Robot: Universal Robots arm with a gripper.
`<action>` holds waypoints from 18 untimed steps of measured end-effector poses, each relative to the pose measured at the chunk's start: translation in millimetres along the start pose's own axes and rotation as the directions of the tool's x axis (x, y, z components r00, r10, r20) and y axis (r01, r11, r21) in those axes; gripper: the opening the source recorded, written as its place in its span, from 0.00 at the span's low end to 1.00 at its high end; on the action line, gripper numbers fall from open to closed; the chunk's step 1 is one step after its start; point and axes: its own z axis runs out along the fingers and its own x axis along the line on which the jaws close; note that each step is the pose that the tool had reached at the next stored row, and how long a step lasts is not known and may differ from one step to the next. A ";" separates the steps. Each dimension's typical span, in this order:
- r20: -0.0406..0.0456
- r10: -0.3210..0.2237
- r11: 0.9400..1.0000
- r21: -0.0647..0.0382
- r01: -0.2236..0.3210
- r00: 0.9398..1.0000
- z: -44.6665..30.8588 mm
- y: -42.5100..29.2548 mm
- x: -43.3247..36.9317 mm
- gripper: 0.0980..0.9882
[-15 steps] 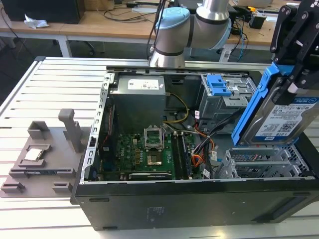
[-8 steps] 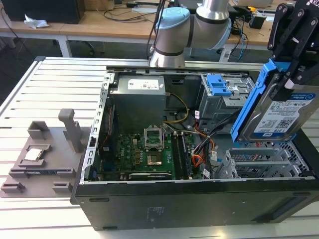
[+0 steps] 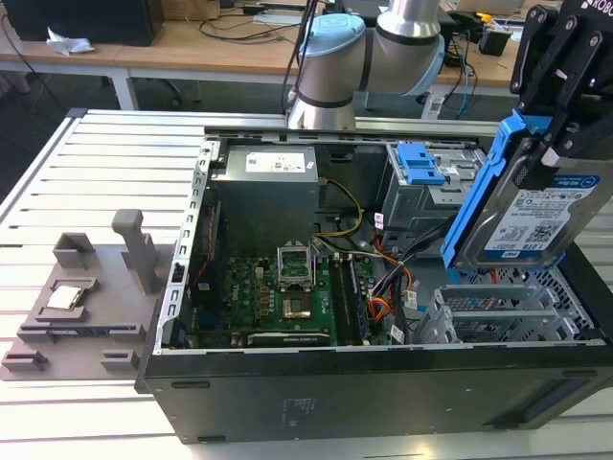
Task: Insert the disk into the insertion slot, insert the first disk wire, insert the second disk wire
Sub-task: 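Insert the disk into the insertion slot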
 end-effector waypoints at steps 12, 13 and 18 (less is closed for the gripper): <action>0.000 0.000 1.000 0.000 0.000 1.000 8.8 -0.3 -2.7 0.30; 0.000 0.000 1.000 0.000 0.000 1.000 9.3 -0.3 -2.8 0.30; 0.000 -0.001 1.000 0.000 0.001 1.000 14.8 -0.5 -2.4 0.30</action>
